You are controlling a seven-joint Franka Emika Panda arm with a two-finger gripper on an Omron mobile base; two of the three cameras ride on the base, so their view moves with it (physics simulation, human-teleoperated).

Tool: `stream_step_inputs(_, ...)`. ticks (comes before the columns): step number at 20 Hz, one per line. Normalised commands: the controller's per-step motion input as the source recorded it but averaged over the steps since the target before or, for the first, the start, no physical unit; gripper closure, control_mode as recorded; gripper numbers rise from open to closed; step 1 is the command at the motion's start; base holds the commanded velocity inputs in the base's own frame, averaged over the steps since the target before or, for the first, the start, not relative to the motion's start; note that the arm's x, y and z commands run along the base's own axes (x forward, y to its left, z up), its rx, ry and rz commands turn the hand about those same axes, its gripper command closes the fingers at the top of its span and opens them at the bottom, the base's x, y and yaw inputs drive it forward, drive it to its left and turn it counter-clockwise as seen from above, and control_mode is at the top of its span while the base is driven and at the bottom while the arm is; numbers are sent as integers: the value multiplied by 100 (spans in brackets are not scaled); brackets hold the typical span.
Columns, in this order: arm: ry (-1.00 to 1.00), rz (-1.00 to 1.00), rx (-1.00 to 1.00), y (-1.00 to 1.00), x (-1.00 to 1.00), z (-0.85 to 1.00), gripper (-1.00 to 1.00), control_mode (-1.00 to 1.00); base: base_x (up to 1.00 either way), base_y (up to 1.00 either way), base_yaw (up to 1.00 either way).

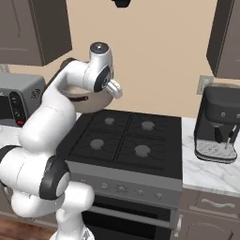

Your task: Move the pot and pan from the stove into the sink.

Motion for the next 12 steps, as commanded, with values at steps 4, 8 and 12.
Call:
stream_step_inputs(4,-8,6,-2,-1,-47,4,100,-100,0,0,0)
stream_step_inputs(8,0,0,0,0,0,0,100,-100,0,0,0)
stream_step_inputs(12,-4,2,-4,0,-39,-8,100,-100,0,0,0)
